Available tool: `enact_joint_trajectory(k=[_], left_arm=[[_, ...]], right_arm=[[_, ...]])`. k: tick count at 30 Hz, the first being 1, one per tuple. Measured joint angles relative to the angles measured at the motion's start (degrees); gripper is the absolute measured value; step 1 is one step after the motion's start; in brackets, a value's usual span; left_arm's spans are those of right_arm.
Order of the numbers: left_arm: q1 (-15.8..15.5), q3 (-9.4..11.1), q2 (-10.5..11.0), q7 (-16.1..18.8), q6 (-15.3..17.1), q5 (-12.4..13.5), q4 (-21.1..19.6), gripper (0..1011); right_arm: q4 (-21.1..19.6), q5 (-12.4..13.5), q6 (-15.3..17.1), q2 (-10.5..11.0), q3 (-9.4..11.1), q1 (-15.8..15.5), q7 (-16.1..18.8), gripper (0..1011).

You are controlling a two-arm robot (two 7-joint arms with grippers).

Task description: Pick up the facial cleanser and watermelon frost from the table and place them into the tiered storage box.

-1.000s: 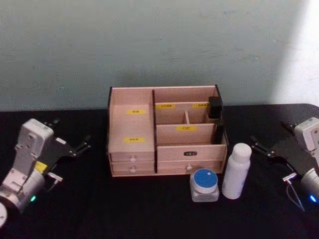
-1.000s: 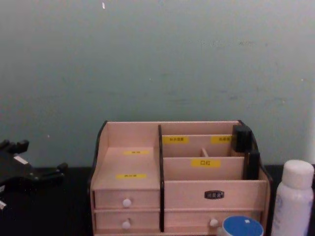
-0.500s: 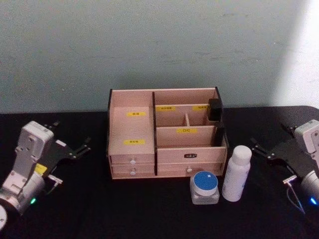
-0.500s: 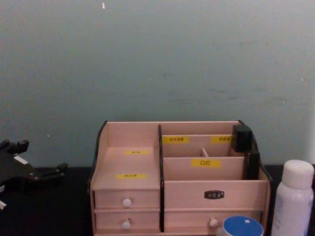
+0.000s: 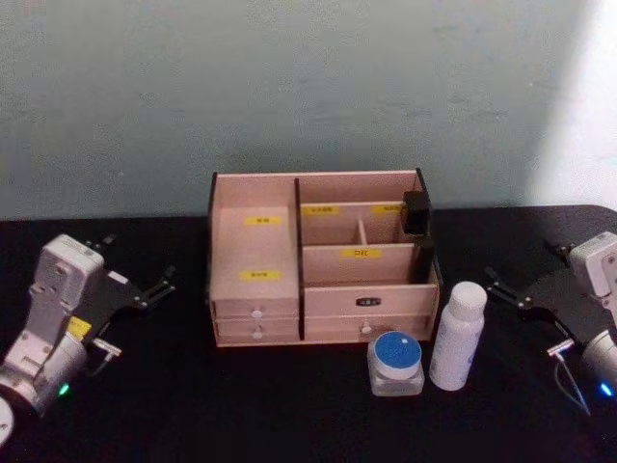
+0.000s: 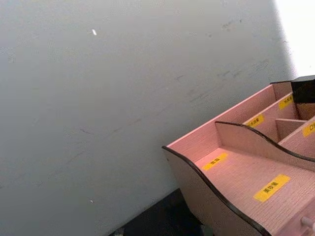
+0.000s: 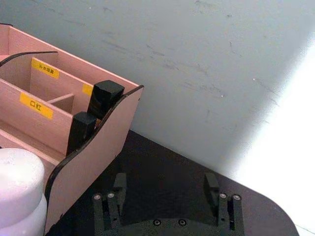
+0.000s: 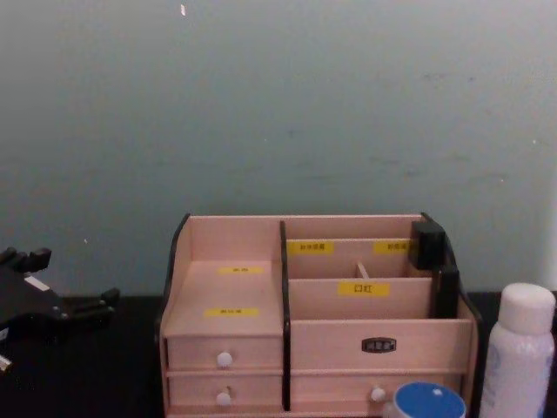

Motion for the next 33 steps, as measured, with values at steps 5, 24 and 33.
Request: enact_joint_trajectory(k=[5, 24, 33], left_arm=[[0.0, 0.0, 0.0, 0.0, 0.0, 0.0, 0.0, 1001], [0.0, 0.0, 0.0, 0.0, 0.0, 0.0, 0.0, 1001], [0.0, 0.0, 0.0, 0.0, 0.0, 0.0, 0.0, 1001]], right_arm=[[0.0, 0.0, 0.0, 0.0, 0.0, 0.0, 0.0, 1002], [0.0, 0.0, 0.0, -0.1, 0.3, -0.1, 0.3, 1002], [-2.1, 0.4, 0.4, 0.3, 2.3, -2.7, 2.0, 1002]])
